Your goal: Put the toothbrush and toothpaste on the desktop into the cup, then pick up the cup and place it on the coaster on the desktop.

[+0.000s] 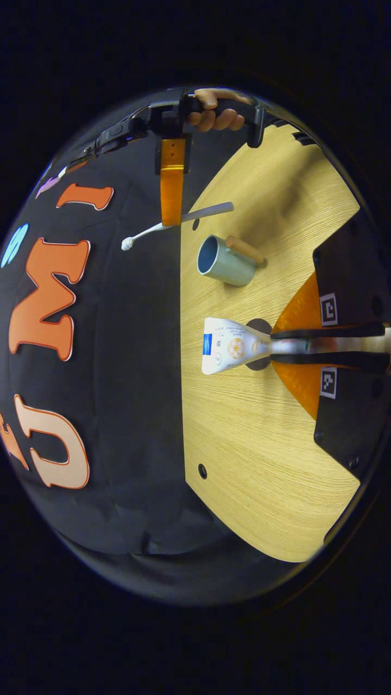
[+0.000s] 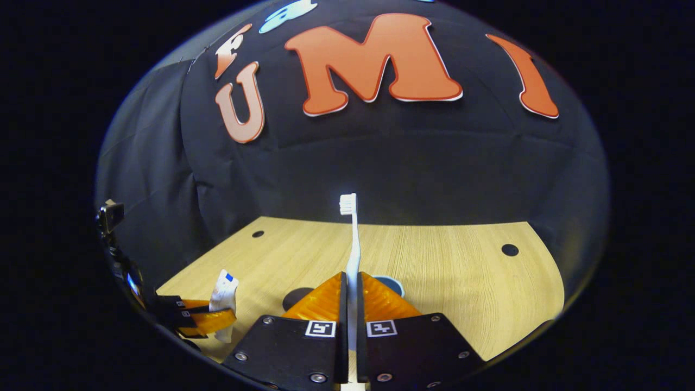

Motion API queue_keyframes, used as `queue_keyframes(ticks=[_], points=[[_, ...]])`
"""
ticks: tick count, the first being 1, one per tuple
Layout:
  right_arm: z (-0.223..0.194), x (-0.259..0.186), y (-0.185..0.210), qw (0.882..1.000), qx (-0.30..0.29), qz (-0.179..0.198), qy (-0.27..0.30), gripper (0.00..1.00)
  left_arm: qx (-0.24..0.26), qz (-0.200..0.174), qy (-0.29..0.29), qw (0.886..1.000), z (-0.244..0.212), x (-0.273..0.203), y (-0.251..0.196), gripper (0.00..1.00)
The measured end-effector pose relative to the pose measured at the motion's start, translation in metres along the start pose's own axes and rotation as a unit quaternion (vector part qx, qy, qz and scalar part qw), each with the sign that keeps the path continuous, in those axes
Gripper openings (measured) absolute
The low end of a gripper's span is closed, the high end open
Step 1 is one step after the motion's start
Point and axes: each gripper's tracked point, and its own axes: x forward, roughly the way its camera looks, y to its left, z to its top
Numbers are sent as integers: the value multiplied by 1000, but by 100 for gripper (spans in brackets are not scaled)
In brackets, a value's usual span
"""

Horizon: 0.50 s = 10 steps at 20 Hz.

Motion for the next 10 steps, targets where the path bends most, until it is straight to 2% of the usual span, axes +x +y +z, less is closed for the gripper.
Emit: queue_keyframes(ticks=[6,10], points=[[31,18,-8,996,12,1,-83,6,-3,-7,-27,1000,9,-7,0,14],[38,25,-12,993,-2,-4,-120,6,-4,-7,-45,999,17,-14,2,14]])
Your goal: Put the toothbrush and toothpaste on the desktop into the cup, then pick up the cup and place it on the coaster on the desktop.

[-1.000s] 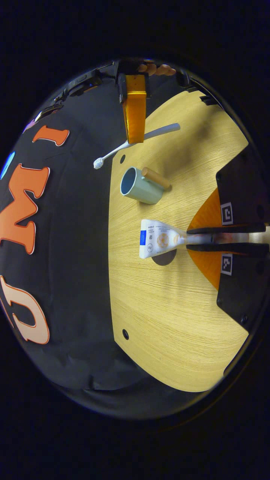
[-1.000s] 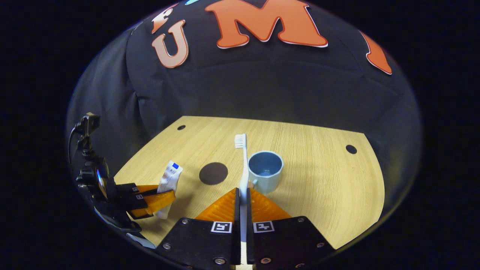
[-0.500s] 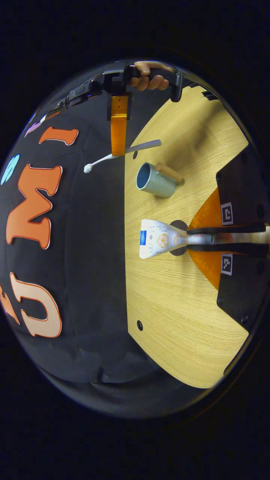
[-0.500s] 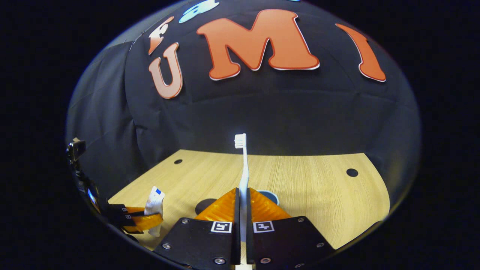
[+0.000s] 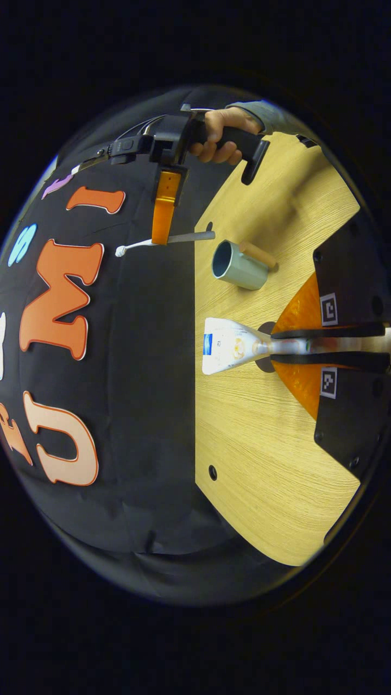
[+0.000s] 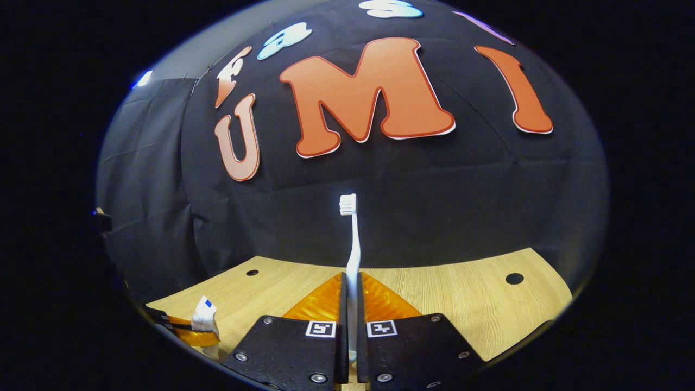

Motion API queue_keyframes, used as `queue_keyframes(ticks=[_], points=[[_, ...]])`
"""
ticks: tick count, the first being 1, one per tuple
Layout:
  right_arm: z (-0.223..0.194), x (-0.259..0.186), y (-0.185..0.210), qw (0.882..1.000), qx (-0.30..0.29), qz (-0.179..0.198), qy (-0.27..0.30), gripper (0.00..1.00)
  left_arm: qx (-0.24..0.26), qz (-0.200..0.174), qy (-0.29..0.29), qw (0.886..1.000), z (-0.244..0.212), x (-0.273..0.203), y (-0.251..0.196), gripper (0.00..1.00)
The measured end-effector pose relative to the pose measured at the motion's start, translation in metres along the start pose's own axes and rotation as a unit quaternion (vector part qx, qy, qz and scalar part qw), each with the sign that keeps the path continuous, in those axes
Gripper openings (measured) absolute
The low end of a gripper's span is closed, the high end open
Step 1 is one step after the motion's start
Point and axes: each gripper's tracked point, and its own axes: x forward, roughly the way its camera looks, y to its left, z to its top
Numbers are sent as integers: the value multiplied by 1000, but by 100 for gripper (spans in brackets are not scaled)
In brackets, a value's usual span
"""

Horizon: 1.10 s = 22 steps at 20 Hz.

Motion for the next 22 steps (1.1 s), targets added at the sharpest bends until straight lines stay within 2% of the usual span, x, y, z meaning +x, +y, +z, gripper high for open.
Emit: queue_keyframes(ticks=[11,22], points=[[-26,35,-3,1000,6,11,-27,6,-10,-3,-63,998,31,-9,-1,14],[-76,36,-24,1000,9,-9,11,6,-24,-8,-92,995,53,0,-6,14]])
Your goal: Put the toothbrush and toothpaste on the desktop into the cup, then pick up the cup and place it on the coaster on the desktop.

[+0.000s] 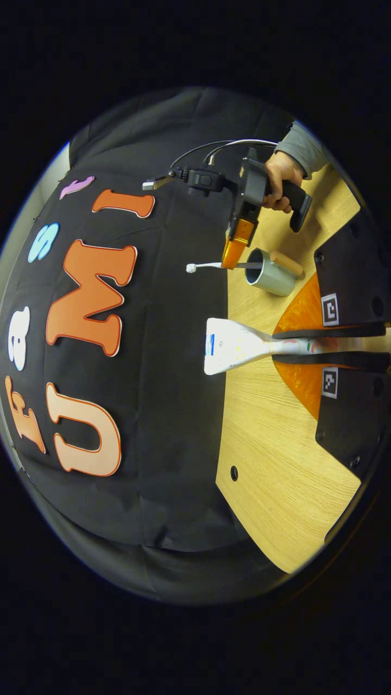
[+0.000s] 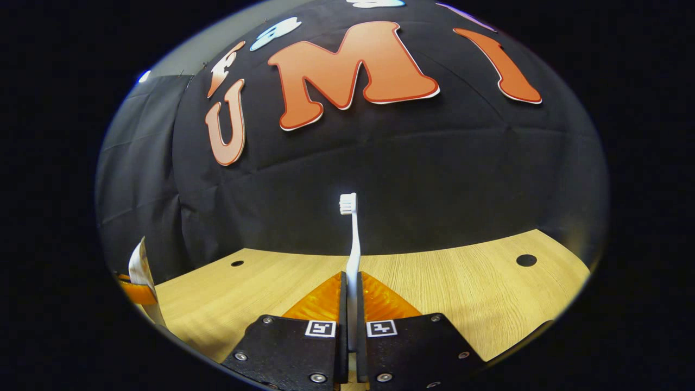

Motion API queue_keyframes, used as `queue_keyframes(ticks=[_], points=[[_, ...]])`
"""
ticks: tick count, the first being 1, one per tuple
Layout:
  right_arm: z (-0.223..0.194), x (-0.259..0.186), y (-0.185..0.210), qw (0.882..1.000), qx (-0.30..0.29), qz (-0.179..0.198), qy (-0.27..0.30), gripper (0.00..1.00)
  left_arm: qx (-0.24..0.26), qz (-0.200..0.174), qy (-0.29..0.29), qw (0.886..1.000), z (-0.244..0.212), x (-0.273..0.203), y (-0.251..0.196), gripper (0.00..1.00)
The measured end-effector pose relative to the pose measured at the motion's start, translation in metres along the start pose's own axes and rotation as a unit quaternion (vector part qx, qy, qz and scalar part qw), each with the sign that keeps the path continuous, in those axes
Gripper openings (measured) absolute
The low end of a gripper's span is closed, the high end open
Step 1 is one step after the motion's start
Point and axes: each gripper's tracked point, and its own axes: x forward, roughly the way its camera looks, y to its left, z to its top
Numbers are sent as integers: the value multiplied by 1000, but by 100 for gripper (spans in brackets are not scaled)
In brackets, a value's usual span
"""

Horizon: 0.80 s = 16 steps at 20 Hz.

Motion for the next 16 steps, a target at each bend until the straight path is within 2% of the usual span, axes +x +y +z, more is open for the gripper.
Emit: queue_keyframes(ticks=[8,13,15,16], points=[[-21,-9,-8,1000,3,-15,19,7,-8,-14,-16,1000,27,22,-17,13],[-18,-27,-10,1000,4,-8,26,11,-15,-27,-34,999,37,44,-34,13],[-14,-38,-11,1000,-7,-9,21,13,-11,-34,-50,998,49,47,-45,13],[-11,-46,-13,1000,-15,-13,16,20,-12,-38,-58,997,55,45,-54,13]])
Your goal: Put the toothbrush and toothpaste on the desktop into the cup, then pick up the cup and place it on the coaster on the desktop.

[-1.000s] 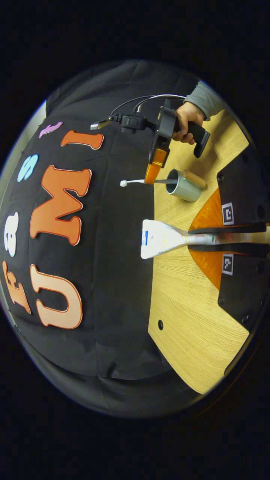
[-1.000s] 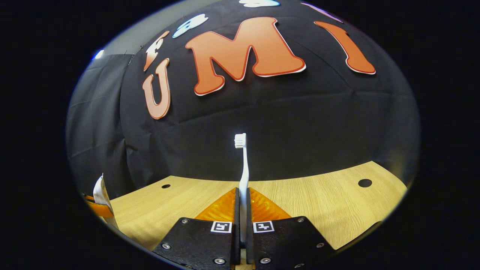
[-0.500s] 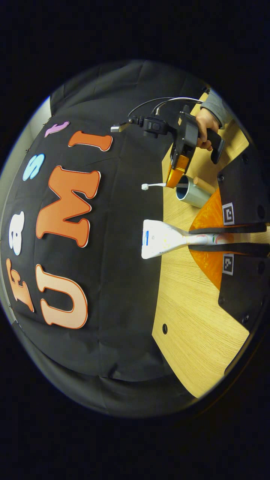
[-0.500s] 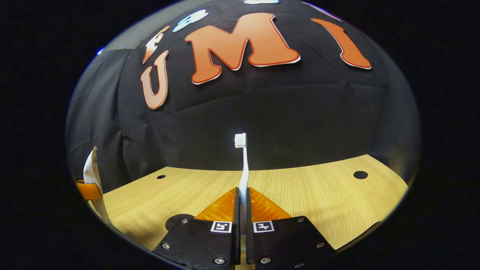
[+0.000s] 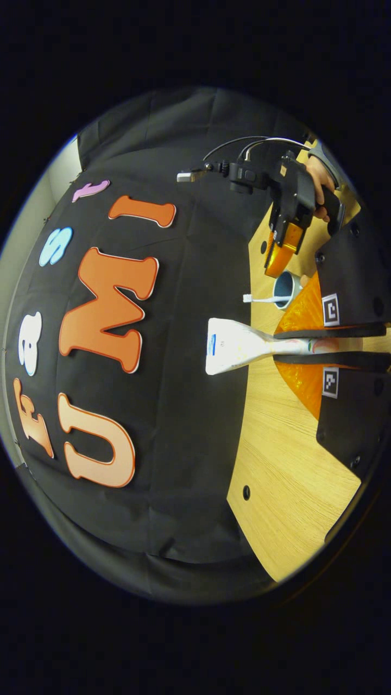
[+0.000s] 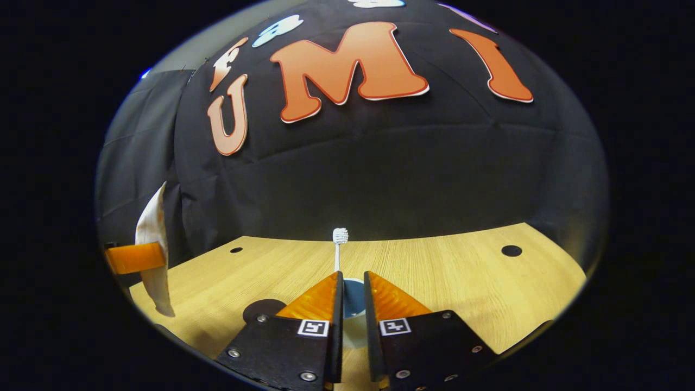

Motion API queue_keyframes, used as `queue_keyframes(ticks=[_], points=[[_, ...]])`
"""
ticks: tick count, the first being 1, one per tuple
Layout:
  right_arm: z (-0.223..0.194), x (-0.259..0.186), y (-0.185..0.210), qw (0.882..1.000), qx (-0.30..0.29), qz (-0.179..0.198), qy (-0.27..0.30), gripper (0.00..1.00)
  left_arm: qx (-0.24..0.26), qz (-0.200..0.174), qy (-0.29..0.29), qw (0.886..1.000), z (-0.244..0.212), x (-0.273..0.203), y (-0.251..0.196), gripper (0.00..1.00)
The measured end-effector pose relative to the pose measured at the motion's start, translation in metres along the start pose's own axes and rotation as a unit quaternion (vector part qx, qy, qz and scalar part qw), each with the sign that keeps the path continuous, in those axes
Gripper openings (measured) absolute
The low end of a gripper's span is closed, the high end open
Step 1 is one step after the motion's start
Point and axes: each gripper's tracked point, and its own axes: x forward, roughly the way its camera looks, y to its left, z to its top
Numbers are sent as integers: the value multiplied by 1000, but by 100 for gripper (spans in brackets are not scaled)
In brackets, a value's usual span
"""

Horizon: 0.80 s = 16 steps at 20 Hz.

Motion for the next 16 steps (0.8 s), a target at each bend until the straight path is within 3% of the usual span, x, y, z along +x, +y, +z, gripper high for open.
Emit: queue_keyframes(ticks=[1,3,5,6,8,9,10,16], points=[[2,-6,-3,1000,-6,-4,-4,24,-3,-8,-7,1000,3,4,-7,13],[4,-21,-7,1000,-18,-13,-8,45,-10,-21,-16,1000,6,10,-18,13],[5,-36,-12,999,-25,-18,-12,45,-19,-32,-24,999,9,19,-29,13],[3,-44,-13,999,-30,-18,-13,58,-25,-38,-26,999,9,24,-33,13],[3,-58,-14,999,-37,-14,-14,64,-50,-60,-23,997,9,35,-45,13],[3,-65,-17,999,-42,-16,-14,63,-60,-66,-20,996,9,40,-51,13],[5,-72,-21,999,-46,-18,-17,72,-64,-70,-19,995,9,45,-54,13],[13,-103,-33,998,-51,-23,-33,79,-75,-85,-53,992,25,70,-72,13]])
